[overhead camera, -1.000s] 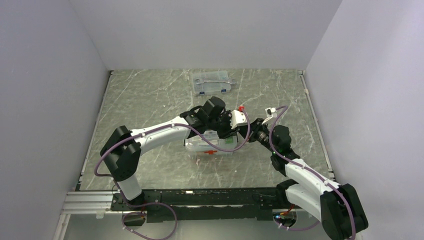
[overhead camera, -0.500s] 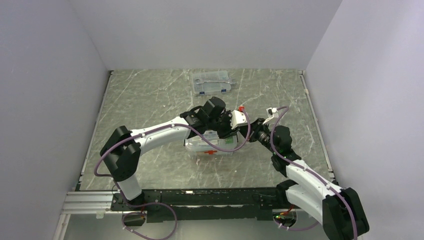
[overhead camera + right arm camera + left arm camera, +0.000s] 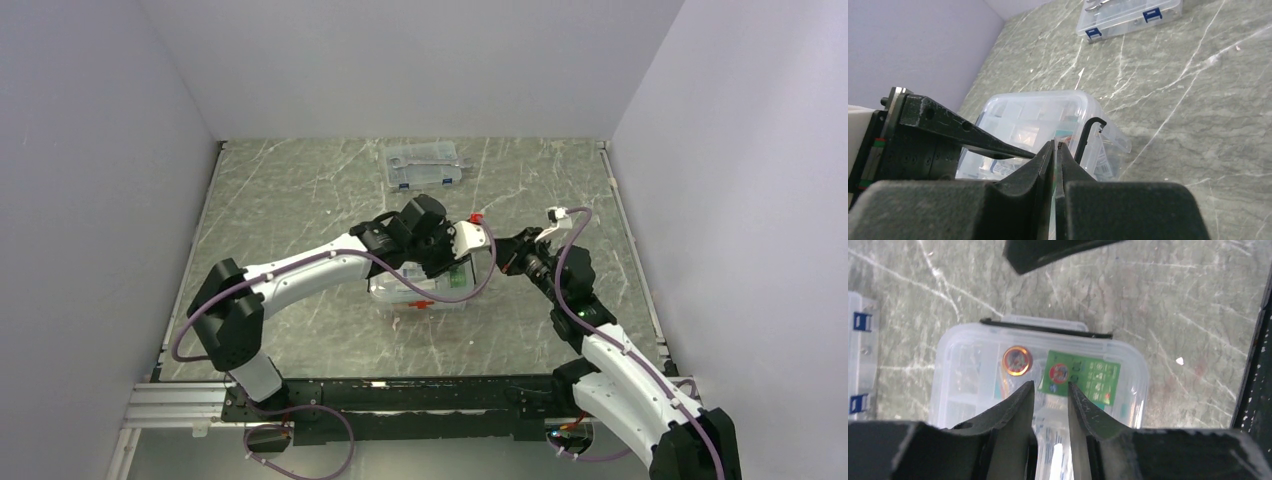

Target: Organize the medicine kit

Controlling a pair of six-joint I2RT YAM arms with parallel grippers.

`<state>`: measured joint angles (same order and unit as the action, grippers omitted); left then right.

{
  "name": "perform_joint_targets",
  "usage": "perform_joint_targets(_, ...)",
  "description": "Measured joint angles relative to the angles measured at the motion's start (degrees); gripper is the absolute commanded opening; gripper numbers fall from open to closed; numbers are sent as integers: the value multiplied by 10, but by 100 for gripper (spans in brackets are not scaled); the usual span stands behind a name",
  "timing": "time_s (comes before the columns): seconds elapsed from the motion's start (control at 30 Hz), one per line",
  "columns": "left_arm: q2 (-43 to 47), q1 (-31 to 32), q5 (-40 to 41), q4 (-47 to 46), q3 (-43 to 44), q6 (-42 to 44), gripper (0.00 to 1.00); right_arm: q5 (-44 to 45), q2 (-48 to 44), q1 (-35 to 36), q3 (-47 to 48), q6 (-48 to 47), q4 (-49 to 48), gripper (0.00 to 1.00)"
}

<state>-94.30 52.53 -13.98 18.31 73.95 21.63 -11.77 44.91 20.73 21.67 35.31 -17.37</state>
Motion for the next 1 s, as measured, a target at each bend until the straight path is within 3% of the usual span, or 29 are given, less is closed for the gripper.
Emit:
perform_joint_targets(0.33,76,-1,75,25,0,-36,23,7,-7,0,5,-13,22,7)
perform_joint_targets(0.6,111,-16,96,17,0,-92,0,0,-5,0,4,-12,23,4)
perform_joint_targets(1.0,103,-40,128,17,-31,-168,0,-8,-2,0,4,-12,23,3)
